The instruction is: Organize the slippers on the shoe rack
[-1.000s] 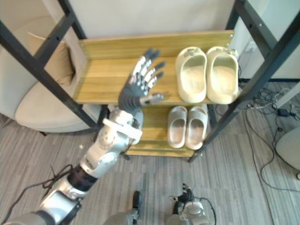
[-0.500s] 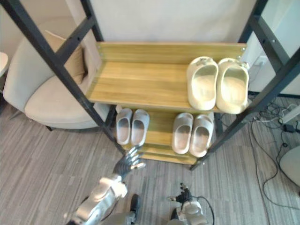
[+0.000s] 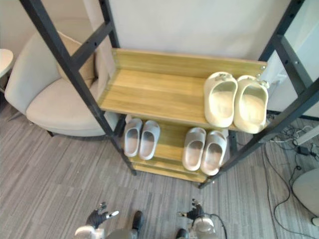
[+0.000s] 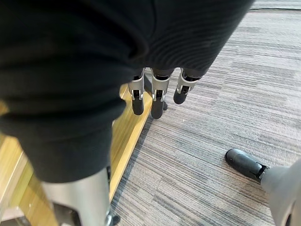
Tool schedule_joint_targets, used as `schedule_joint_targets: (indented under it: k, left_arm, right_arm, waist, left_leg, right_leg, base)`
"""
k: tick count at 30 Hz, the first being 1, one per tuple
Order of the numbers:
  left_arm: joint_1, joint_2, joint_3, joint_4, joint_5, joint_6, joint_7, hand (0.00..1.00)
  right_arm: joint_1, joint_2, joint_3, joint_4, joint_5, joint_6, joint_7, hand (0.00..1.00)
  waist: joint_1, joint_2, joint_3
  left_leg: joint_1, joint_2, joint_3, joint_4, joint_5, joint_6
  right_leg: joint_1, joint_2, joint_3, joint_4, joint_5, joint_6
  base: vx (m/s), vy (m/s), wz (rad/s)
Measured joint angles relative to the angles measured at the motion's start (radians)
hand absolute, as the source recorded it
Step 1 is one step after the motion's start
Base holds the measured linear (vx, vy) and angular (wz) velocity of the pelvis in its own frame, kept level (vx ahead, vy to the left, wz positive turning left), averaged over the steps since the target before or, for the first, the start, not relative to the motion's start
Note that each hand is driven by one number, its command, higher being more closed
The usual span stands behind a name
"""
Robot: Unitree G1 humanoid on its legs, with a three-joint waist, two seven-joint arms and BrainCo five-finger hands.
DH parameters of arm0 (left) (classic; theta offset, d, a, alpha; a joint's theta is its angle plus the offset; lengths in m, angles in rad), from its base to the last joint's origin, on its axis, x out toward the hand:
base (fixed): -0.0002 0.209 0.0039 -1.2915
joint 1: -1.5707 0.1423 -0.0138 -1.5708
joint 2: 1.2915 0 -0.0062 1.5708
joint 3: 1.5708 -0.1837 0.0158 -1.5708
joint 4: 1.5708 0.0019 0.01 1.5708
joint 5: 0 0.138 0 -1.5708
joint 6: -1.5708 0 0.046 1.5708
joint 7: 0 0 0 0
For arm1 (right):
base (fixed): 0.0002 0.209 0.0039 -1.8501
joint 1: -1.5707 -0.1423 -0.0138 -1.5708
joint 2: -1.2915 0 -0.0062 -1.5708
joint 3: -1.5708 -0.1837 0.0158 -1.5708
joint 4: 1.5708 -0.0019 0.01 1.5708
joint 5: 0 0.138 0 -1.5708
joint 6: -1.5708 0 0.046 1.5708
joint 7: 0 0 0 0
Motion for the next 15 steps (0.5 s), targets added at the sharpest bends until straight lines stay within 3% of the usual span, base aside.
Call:
schedule_joint_targets:
  k: [5,8,9,10,11,12,13,15]
  left_arm:
    - [-0.015,-0.01,0.085,0.058,0.017,-0.001,0.014,0.0]
    - [-0.015,-0.022,0.126,0.066,0.02,-0.002,0.018,0.0]
    - [-0.016,-0.028,0.156,0.072,0.021,-0.007,0.021,0.0]
    - [-0.016,-0.03,0.159,0.072,0.02,-0.007,0.022,0.0]
    - [-0.014,-0.034,0.161,0.071,0.02,-0.007,0.031,0.0]
    - [-0.014,-0.03,0.162,0.063,0.02,-0.005,0.035,0.0]
    - [-0.015,-0.026,0.164,0.06,0.02,-0.004,0.039,0.0]
    - [-0.028,-0.046,0.21,0.032,0.018,-0.002,0.052,0.0]
  right_arm:
    - [-0.004,0.006,-0.001,0.012,-0.004,0.0,0.0,0.0]
    - [-0.006,0.009,-0.033,0.036,-0.037,0.006,0.0,0.0]
    - [0.004,0.015,-0.041,0.035,-0.038,0.014,-0.001,0.0]
    - [0.004,0.013,-0.041,0.035,-0.038,0.014,0.0,0.0]
    - [0.007,0.015,-0.039,0.026,-0.039,0.018,0.0,0.0]
    - [0.01,0.033,-0.033,0.025,-0.039,0.021,0.0,0.0]
    - [0.014,0.046,-0.034,0.017,-0.037,0.021,0.001,0.0]
    - [0.023,0.075,0.001,-0.027,-0.038,0.017,0.002,0.0]
  waist:
    - [0.013,-0.013,-0.005]
    - [0.023,-0.02,0.0]
    - [0.029,-0.037,0.009]
    - [0.029,-0.035,0.01]
    - [0.035,-0.032,0.014]
    - [0.035,-0.035,0.023]
    - [0.036,-0.037,0.025]
    - [0.05,-0.065,0.021]
  left_leg:
    - [0.022,-0.003,0.018,0.001,-0.015,0.0]
    - [0.038,-0.015,0.016,0.013,-0.046,0.015]
    - [0.035,-0.038,0.017,0.064,-0.093,0.036]
    - [0.035,-0.04,0.017,0.071,-0.096,0.036]
    - [0.02,-0.053,-0.001,0.14,-0.13,0.05]
    - [0.015,-0.071,-0.054,0.204,-0.16,0.061]
    - [0.009,-0.074,-0.076,0.226,-0.171,0.065]
    - [-0.017,-0.089,-0.184,0.276,-0.192,0.061]
  right_leg:
    - [0.014,-0.002,0.006,0.003,-0.012,0.0]
    - [-0.017,-0.042,-0.003,0.134,-0.084,0.019]
    - [-0.06,-0.106,-0.007,0.325,-0.155,0.063]
    - [-0.073,-0.115,-0.003,0.365,-0.159,0.067]
    - [-0.189,-0.172,0.044,0.651,-0.139,0.033]
    - [-0.293,-0.191,0.142,0.872,-0.079,-0.002]
    - [-0.322,-0.179,0.183,0.923,-0.09,0.005]
    - [-0.386,-0.079,0.342,0.939,-0.207,0.035]
  base:
    - [0.03,-0.004,-0.09]
    - [0.05,0.033,0.15]
    - [0.03,0.054,0.29]
    - [0.04,0.097,0.46]
    - [0.07,0.088,0.69]
    - [0.07,0.088,0.89]
    - [0.13,0.011,1.19]
    - [0.17,-0.048,1.46]
